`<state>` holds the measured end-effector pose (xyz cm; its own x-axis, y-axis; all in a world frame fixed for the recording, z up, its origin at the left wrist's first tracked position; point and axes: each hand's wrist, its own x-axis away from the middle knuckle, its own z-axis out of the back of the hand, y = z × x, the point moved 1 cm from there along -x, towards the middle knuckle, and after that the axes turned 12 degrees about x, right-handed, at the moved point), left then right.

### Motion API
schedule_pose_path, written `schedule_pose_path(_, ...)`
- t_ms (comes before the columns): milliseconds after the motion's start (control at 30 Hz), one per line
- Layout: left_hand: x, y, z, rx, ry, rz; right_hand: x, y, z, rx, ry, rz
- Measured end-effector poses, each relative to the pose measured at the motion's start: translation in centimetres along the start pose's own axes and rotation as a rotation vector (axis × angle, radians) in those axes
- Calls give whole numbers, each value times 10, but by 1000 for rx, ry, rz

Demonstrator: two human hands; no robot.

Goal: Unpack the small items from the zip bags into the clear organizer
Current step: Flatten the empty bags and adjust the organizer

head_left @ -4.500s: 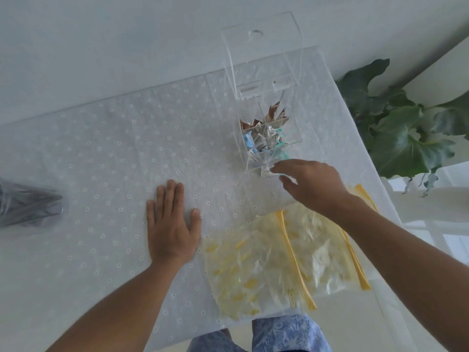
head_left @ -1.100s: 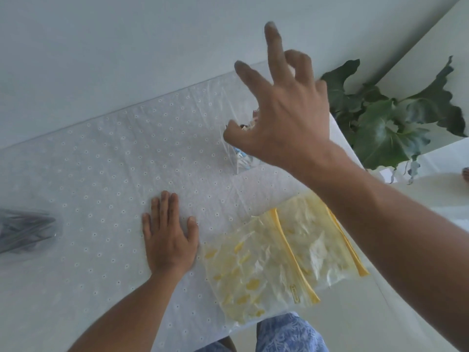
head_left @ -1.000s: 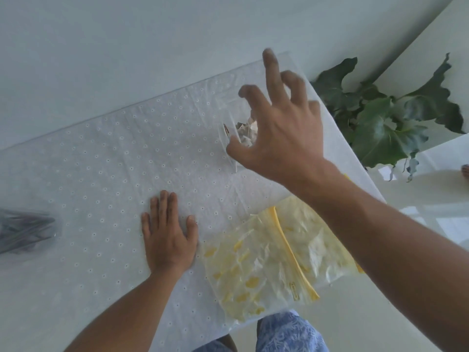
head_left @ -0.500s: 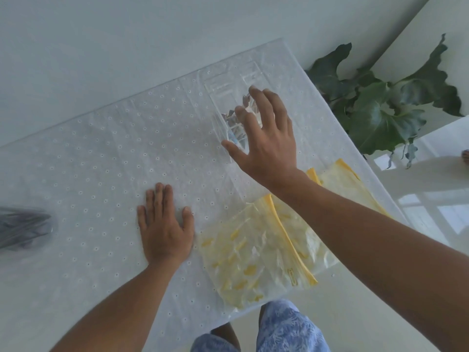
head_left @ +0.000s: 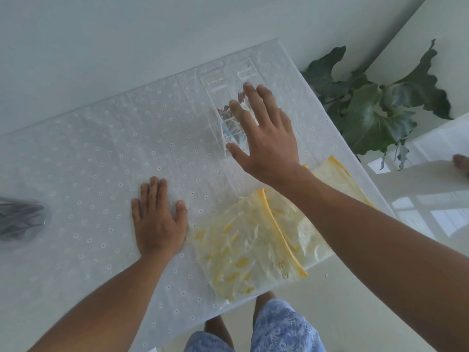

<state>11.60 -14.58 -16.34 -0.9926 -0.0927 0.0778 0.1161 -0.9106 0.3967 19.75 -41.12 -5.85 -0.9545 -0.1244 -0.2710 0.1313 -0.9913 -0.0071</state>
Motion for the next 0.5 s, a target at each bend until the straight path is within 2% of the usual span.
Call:
schedule_pose_path(267, 0, 0, -1, 2, -8, -1, 0, 8, 18, 72, -143, 50)
schedule_pose_path(400, 0, 0, 0, 0, -14, -8, -5, 12, 31, 138, -121, 76)
schedule_pose_path(500, 0, 0, 0, -2, -22, -14, -8, 20, 40, 192, -73, 5)
